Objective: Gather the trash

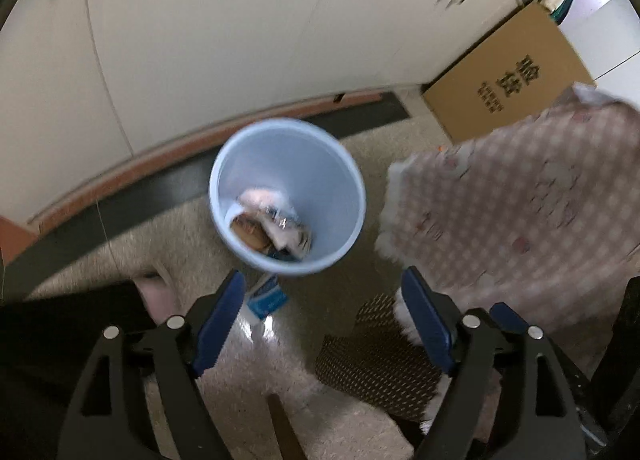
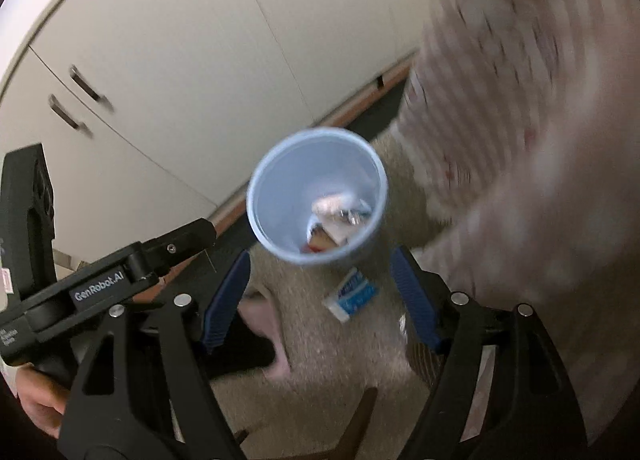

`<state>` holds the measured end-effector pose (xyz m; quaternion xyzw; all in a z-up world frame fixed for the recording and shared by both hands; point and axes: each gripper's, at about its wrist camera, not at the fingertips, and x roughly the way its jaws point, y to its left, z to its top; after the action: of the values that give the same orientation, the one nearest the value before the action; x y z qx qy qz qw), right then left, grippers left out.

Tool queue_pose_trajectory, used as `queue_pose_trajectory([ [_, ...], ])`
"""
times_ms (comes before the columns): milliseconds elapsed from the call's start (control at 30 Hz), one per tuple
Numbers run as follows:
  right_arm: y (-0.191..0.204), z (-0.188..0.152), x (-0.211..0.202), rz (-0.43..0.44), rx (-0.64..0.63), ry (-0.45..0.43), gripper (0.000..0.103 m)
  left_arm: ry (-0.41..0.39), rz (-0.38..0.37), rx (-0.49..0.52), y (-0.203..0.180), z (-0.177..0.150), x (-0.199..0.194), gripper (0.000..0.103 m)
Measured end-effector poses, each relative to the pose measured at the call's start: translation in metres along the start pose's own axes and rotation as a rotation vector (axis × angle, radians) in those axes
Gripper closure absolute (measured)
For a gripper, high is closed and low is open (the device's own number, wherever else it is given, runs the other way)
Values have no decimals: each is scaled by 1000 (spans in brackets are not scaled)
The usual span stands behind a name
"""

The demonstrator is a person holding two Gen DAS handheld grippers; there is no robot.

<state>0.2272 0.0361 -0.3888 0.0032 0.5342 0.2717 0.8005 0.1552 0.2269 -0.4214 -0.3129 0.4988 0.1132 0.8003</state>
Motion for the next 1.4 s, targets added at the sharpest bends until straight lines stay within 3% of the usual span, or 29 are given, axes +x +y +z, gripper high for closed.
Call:
queue_pose_trajectory([
  [100, -12, -26, 30, -16, 28, 74, 30, 20, -5, 25, 15, -22, 23, 24],
  [267, -32, -56, 92, -30, 102, 207, 30, 179, 70, 18, 53, -65, 96, 24],
  [433, -61, -91, 179, -62, 244, 385, 30, 329, 94, -144, 105, -98, 165, 24],
  [533, -75, -113, 229, -50, 351, 484, 30, 371, 65, -263, 123, -106, 205, 24],
  [700, -92, -150, 304, -22, 511, 580, 30, 443, 106, -283, 154, -122, 272, 25],
  [933, -124, -170, 370, 4, 683, 615, 31, 421, 109, -134, 170, -108, 332, 27],
  [1000, -135, -174, 384, 26, 761, 599, 32, 434, 111, -76, 172, -103, 350, 38],
  [1167, -140, -177, 414, 40, 792, 604, 40, 462, 94, -51, 179, -101, 384, 52],
  [1400, -143, -192, 440, 66, 858, 615, 54, 458, 70, 17, 176, -97, 405, 66],
])
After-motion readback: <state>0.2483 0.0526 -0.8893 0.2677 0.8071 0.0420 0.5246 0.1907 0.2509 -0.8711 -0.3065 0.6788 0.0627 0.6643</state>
